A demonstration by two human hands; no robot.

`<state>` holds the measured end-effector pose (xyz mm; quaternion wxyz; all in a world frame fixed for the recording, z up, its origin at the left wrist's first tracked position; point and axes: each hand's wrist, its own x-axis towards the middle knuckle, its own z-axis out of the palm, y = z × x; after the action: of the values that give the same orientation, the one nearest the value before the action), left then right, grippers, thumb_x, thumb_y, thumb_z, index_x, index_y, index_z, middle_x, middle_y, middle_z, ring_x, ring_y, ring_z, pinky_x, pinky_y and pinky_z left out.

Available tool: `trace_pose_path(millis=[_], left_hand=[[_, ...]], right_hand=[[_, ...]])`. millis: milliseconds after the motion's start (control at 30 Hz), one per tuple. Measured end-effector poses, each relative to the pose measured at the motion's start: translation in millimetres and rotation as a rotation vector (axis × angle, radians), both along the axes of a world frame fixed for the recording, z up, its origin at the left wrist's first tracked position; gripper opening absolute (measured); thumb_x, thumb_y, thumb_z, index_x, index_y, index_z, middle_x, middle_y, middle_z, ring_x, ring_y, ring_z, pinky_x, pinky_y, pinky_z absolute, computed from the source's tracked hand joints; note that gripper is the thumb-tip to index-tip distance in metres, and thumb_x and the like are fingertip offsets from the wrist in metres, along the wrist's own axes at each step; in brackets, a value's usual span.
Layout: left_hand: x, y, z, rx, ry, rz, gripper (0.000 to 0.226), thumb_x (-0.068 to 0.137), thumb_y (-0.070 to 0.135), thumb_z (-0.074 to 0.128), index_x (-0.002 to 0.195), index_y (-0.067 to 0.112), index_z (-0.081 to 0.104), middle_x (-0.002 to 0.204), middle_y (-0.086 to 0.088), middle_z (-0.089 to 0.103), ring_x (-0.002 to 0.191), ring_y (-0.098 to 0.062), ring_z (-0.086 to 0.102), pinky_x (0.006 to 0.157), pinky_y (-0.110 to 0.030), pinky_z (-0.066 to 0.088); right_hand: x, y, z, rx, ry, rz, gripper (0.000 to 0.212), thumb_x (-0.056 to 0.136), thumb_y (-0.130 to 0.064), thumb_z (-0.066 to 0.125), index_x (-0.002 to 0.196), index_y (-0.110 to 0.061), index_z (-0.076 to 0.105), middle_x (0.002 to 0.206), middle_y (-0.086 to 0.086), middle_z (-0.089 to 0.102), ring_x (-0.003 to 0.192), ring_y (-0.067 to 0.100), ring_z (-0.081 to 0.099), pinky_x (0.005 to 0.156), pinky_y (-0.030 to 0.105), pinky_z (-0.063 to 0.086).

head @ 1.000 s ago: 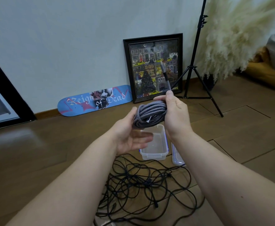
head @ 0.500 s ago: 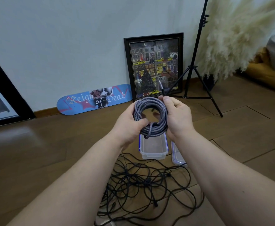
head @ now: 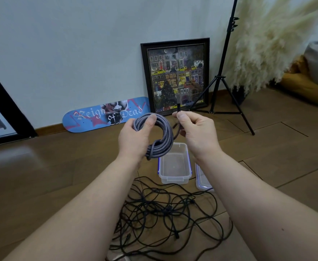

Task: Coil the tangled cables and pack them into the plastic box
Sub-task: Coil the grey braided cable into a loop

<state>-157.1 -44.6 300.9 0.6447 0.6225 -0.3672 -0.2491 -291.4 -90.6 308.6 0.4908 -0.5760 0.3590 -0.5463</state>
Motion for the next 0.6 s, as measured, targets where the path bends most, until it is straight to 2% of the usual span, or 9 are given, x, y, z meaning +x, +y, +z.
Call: trace_pose_path(millis=[167, 233, 300, 400, 500, 600], left_hand=[[2, 3, 0, -0.008, -0.096, -0.093, 0.025, 0.084, 0.044, 0.071, 0.087, 0.023, 0.06, 0.076, 0.008, 0.059, 0.068, -0.014, 0.052, 0.071, -0.037, 0.046], [2, 3, 0, -0.018, -0.141, -0.141, 0.02, 0.085, 0.04, 0.071, 0.09, 0.024, 0.059, 0.078, 0.01, 0.06, 0.068, -0.009, 0.053, 0.07, -0.032, 0.046], [3, 5, 0, -0.045, -0.173, -0.17, 0.018, 0.085, 0.037, 0.072, 0.092, 0.028, 0.059, 0.083, 0.011, 0.064, 0.074, -0.006, 0.058, 0.076, -0.029, 0.048], [7, 7, 2, -0.081, -0.187, -0.219, 0.024, 0.08, 0.042, 0.073, 0.095, 0.031, 0.058, 0.09, 0.01, 0.067, 0.085, -0.005, 0.063, 0.086, -0.027, 0.05], [9, 9, 3, -0.086, -0.193, -0.252, 0.035, 0.073, 0.05, 0.07, 0.099, 0.031, 0.057, 0.093, 0.01, 0.068, 0.089, -0.006, 0.064, 0.089, -0.03, 0.05], [9, 10, 3, -0.096, -0.177, -0.259, 0.032, 0.075, 0.046, 0.072, 0.099, 0.03, 0.057, 0.093, 0.01, 0.067, 0.088, -0.005, 0.063, 0.089, -0.029, 0.05]], right_hand=[[-7, 6, 7, -0.07, 0.064, 0.107, 0.014, 0.091, -0.008, 0.063, 0.084, -0.014, 0.073, 0.069, -0.005, 0.065, 0.063, 0.003, 0.057, 0.063, 0.019, 0.049], [-6, 7, 8, -0.075, 0.051, 0.111, 0.011, 0.09, -0.004, 0.065, 0.088, -0.013, 0.072, 0.071, -0.001, 0.066, 0.065, 0.006, 0.06, 0.063, 0.022, 0.052], [-5, 6, 7, -0.066, 0.031, 0.103, 0.015, 0.089, -0.002, 0.065, 0.093, -0.016, 0.07, 0.07, -0.001, 0.062, 0.068, 0.011, 0.058, 0.066, 0.029, 0.054], [-3, 7, 5, -0.082, 0.014, 0.106, 0.022, 0.089, -0.002, 0.065, 0.093, -0.023, 0.07, 0.078, 0.0, 0.064, 0.074, 0.016, 0.058, 0.07, 0.036, 0.055], [1, 10, 4, -0.075, -0.011, 0.141, 0.024, 0.091, 0.0, 0.061, 0.094, -0.022, 0.071, 0.085, -0.001, 0.07, 0.076, 0.011, 0.063, 0.068, 0.027, 0.054], [3, 11, 3, -0.103, 0.022, 0.132, 0.025, 0.093, -0.002, 0.059, 0.096, -0.024, 0.071, 0.094, 0.002, 0.071, 0.078, 0.01, 0.065, 0.069, 0.026, 0.052]])
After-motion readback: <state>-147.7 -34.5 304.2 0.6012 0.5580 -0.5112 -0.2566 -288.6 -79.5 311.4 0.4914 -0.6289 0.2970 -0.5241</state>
